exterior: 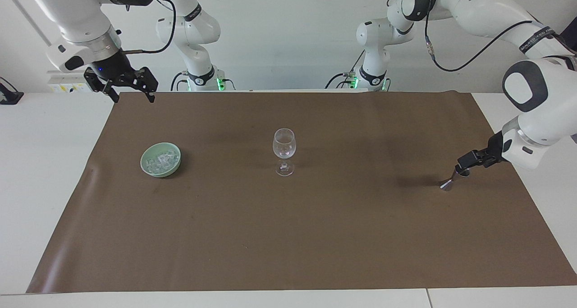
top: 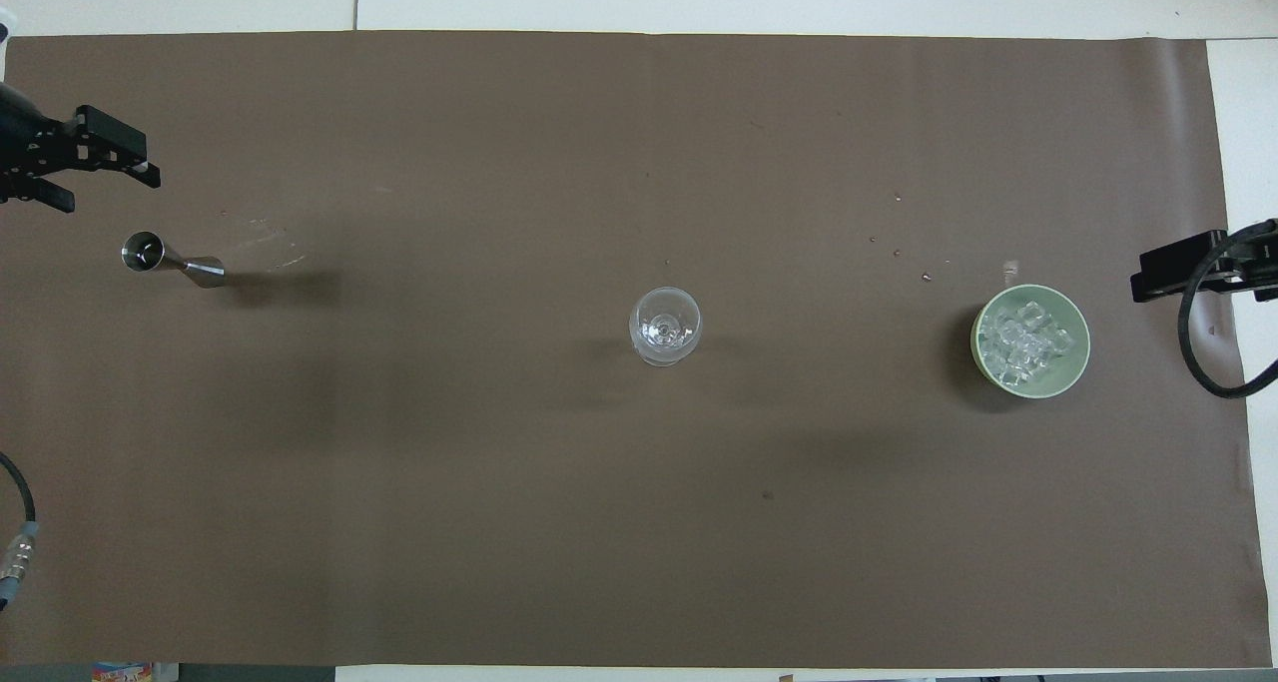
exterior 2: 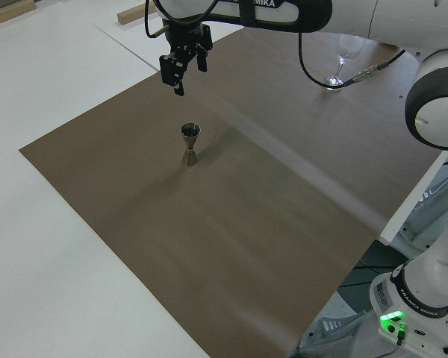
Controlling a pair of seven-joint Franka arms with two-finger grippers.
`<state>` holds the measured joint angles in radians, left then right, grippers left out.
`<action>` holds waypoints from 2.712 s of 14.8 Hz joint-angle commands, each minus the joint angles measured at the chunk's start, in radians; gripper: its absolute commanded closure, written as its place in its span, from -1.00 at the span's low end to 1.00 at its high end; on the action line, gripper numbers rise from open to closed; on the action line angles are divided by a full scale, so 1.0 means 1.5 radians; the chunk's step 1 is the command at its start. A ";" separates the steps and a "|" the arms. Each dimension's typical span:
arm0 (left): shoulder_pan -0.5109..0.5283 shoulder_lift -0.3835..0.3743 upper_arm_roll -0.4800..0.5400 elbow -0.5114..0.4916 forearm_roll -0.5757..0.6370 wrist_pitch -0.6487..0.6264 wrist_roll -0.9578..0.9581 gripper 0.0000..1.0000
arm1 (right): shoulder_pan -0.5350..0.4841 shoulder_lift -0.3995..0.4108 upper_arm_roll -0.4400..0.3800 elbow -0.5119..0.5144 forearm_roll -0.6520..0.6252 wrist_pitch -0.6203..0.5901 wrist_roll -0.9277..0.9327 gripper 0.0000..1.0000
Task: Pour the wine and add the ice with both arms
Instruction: 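Move the left gripper toward the silver jigger and open it, then close the left gripper around the silver jigger's handle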
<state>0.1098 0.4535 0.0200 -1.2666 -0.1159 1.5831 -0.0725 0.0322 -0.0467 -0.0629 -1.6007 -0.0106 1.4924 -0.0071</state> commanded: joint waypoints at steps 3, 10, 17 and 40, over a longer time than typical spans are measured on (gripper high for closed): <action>0.048 -0.048 0.040 -0.098 -0.147 0.048 -0.288 -1.00 | -0.011 -0.013 0.005 -0.014 0.011 0.001 -0.005 -1.00; 0.118 0.046 0.061 -0.053 -0.275 0.026 -0.521 -1.00 | -0.011 -0.013 0.005 -0.014 0.011 0.001 -0.007 -1.00; 0.165 0.026 0.071 -0.194 -0.351 0.100 -0.594 -1.00 | -0.011 -0.013 0.005 -0.014 0.011 0.001 -0.005 -1.00; 0.172 -0.027 0.062 -0.472 -0.733 0.204 -0.441 -1.00 | -0.011 -0.013 0.005 -0.014 0.011 0.001 -0.005 -1.00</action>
<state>0.3894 0.4332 0.1094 -1.9414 -1.1749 1.8561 -0.7581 0.0322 -0.0467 -0.0629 -1.6007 -0.0106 1.4924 -0.0071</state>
